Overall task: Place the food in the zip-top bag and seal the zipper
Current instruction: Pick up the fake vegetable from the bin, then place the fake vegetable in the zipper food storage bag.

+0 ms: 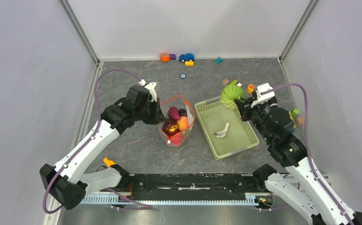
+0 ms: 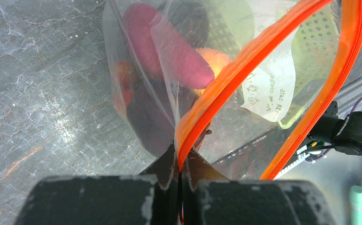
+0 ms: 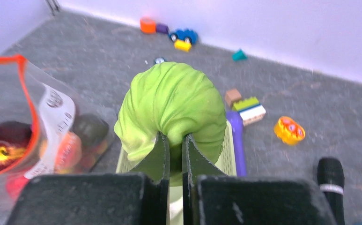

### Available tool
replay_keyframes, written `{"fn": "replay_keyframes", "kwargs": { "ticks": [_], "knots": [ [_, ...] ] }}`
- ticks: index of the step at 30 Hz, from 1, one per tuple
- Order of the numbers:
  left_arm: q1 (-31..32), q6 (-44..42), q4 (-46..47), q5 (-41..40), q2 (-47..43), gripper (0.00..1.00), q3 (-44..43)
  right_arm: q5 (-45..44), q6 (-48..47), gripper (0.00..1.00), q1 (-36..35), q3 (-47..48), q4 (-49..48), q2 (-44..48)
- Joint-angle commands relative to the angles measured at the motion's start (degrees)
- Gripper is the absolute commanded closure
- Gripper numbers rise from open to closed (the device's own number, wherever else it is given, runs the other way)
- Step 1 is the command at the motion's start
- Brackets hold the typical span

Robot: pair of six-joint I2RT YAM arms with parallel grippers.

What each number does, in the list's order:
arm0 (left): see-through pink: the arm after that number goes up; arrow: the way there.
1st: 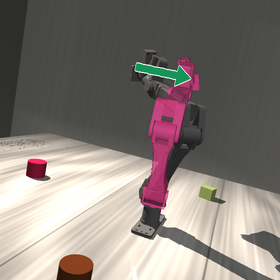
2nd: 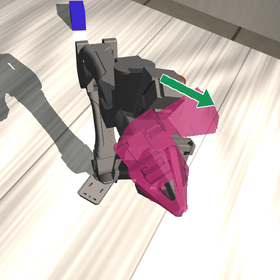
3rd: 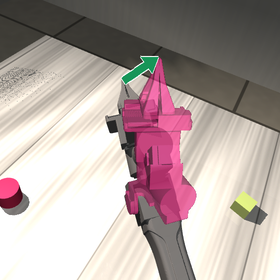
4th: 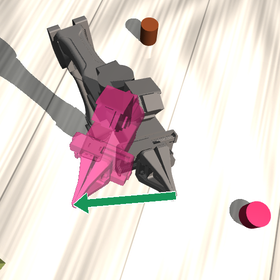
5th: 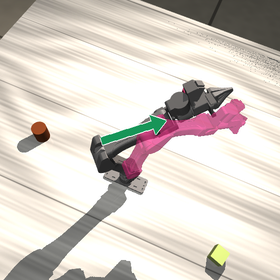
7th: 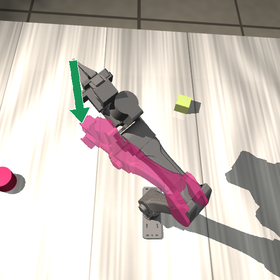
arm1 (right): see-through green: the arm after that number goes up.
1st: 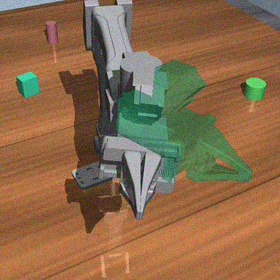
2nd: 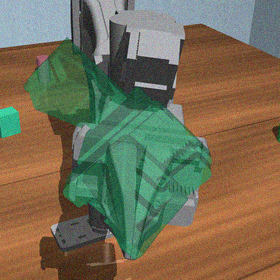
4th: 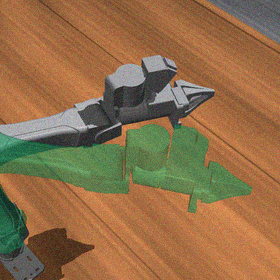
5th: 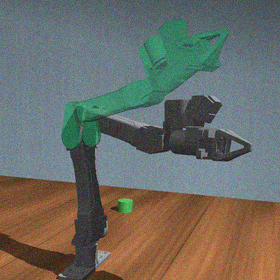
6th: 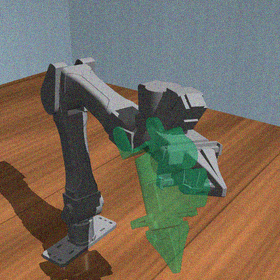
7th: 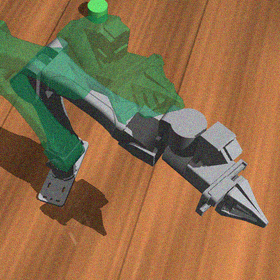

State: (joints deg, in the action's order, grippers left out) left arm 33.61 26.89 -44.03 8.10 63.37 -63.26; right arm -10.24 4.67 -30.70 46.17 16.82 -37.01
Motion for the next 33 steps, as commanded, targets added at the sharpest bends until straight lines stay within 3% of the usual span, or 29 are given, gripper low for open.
{"fn": "replay_keyframes", "kwargs": {
  "ticks": [1, 9, 19, 27, 33],
  "knots": [
    [0.08, -2.34, 2.6, 1.15, -0.95, 0.97, -0.67, 6.84, -2.63, 1.0, 0.03, 0.67, -12.35, 1.26],
    [0.07, -2.32, 2.54, 1.11, -1.02, 0.97, -0.63, 22.61, -2.73, 1.0, 0.05, 1.46, -23.6, -1.5],
    [0.06, -2.46, 2.55, 1.44, -0.82, 0.97, -0.72, 47.64, 1.42, 0.98, -0.1, 2.89, -34.92, -11.98],
    [0.06, -2.47, 2.54, 1.54, -0.26, 0.97, -0.63, 54.24, 1.48, 0.98, -3.93, 4.07, -37.2, -17.67],
    [0.06, -2.57, 2.5, 2.27, 0.1, 0.97, -0.72, 44.28, -8.44, 0.98, -11.71, 8.27, -26.22, -22.09]
  ]
}}
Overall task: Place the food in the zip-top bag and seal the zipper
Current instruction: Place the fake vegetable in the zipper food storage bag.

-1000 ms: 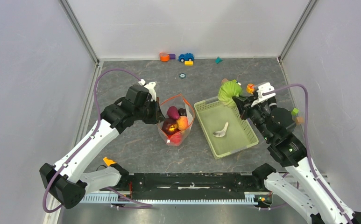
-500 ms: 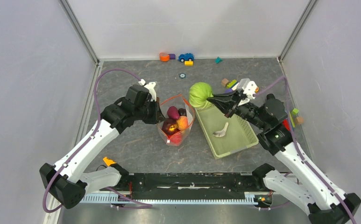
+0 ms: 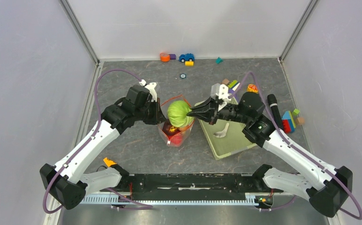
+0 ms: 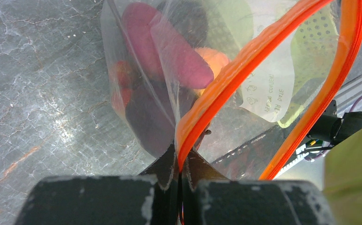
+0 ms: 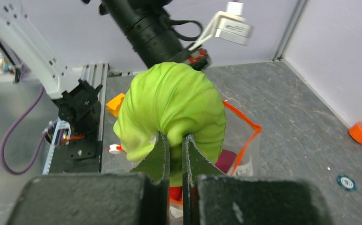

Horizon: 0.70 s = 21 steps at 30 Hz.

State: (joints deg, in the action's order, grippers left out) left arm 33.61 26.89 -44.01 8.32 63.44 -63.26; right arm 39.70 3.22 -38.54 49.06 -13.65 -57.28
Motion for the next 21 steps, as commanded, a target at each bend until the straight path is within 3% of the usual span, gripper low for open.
{"fn": "replay_keyframes", "kwargs": {
  "ticks": [1, 21],
  "knots": [
    [0.06, -2.55, 2.48, 2.1, -0.05, 0.98, -0.72, -8.23, -7.88, 0.99, -4.65, 5.94, 5.52, -2.51],
    [0.06, -2.73, 2.52, 2.32, -0.78, 0.98, -0.72, -32.83, -16.79, 1.0, -14.87, 12.47, 22.08, -10.73]
  ]
}}
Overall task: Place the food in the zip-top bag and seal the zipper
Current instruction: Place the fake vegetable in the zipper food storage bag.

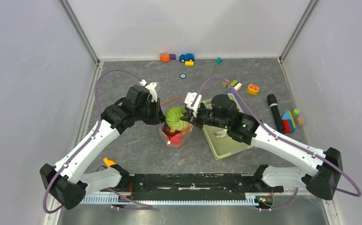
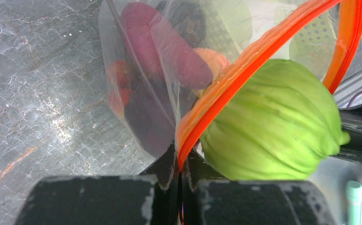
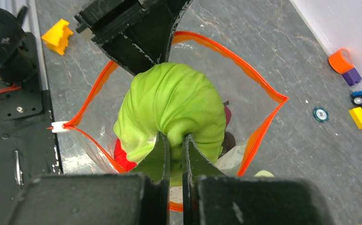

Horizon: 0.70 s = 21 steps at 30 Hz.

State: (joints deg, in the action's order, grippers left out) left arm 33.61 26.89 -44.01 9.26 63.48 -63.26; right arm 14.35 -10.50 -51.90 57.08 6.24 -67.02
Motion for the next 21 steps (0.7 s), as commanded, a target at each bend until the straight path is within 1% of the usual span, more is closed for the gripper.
{"fn": "replay_keyframes", "kwargs": {
  "ticks": [1, 6, 11, 17, 21],
  "knots": [
    [0.06, -2.75, 2.56, 1.38, -0.95, 0.98, -0.72, -9.64, -3.27, 1.0, -1.93, 5.07, 3.3, -1.67],
    [0.08, -2.81, 2.61, 1.28, -1.33, 0.98, -0.68, -23.44, -3.43, 1.0, -5.35, 8.96, 7.3, -5.67],
    [0.09, -2.9, 2.57, 1.47, -1.68, 0.98, -0.72, -34.1, -3.86, 1.0, -8.75, 12.13, 9.53, -8.95],
    [0.1, -2.91, 2.62, 1.47, -1.94, 0.98, -0.67, -49.13, -4.74, 1.0, -12.55, 14.69, 12.1, -12.71],
    [0.06, -2.81, 2.64, 1.58, -1.84, 0.98, -0.63, -55.93, -4.17, 1.0, -13.7, 15.25, 13.12, -14.59]
  ]
}}
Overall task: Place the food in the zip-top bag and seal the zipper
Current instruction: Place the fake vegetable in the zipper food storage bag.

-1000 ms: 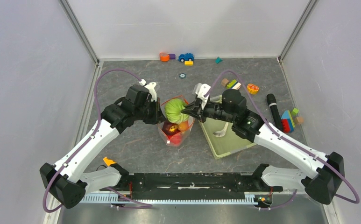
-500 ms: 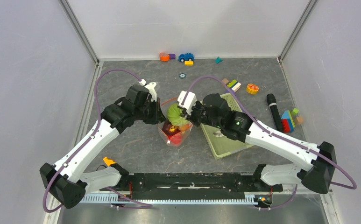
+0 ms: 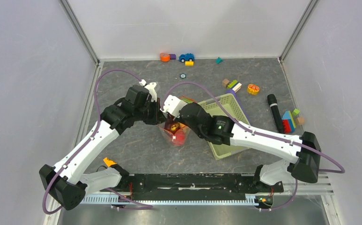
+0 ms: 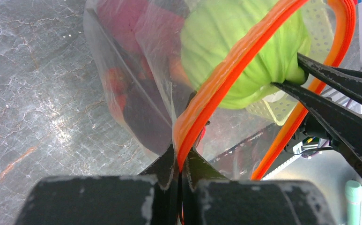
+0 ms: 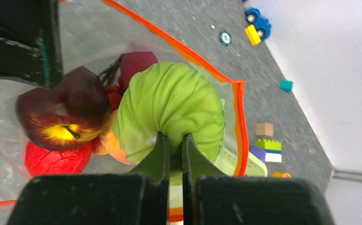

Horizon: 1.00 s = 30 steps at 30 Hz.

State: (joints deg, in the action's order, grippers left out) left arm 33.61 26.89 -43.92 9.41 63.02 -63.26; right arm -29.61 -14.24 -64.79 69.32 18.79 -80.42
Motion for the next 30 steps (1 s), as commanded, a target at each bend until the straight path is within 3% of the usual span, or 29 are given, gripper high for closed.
{"fn": "replay_keyframes", "kwargs": {
  "ticks": [1, 2, 5, 8, 13, 18, 23, 30],
  "knots": [
    [0.06, -2.81, 2.53, 1.41, -1.31, 0.98, -0.67, -13.06, -0.19, 1.0, -0.93, 2.97, 0.63, -1.53],
    [0.06, -2.81, 2.55, 1.4, -1.25, 0.98, -0.63, -13.44, -0.03, 1.0, -1.0, 2.93, 0.79, -1.75],
    [0.06, -2.77, 2.79, 1.66, -1.19, 0.98, -0.5, -11.87, 1.11, 0.86, -1.03, 3.01, 1.02, -1.97],
    [0.06, -2.81, 2.83, 1.59, -1.27, 0.98, -0.54, -7.02, 1.67, 0.61, -1.04, 3.02, 0.58, -1.14],
    [0.06, -2.73, 2.8, 1.77, -1.34, 0.98, -0.54, 1.36, 1.01, 0.38, -1.04, 2.35, -2.21, 2.4],
    [0.06, -2.59, 2.97, 1.93, -1.54, 0.97, -0.46, 9.86, 0.94, 0.03, -1.01, -2.61, -10.32, 9.47],
    [0.06, -2.38, 3.05, 2.01, -1.36, 0.97, -0.28, 14.79, 2.62, 0.02, -0.54, -7.36, -17.5, 17.52],
    [0.07, -2.26, 3.12, 2.03, -0.92, 0.97, -0.37, 6.26, 13.67, 0.02, 6.56, -7.38, -12.04, 21.32]
  ]
}}
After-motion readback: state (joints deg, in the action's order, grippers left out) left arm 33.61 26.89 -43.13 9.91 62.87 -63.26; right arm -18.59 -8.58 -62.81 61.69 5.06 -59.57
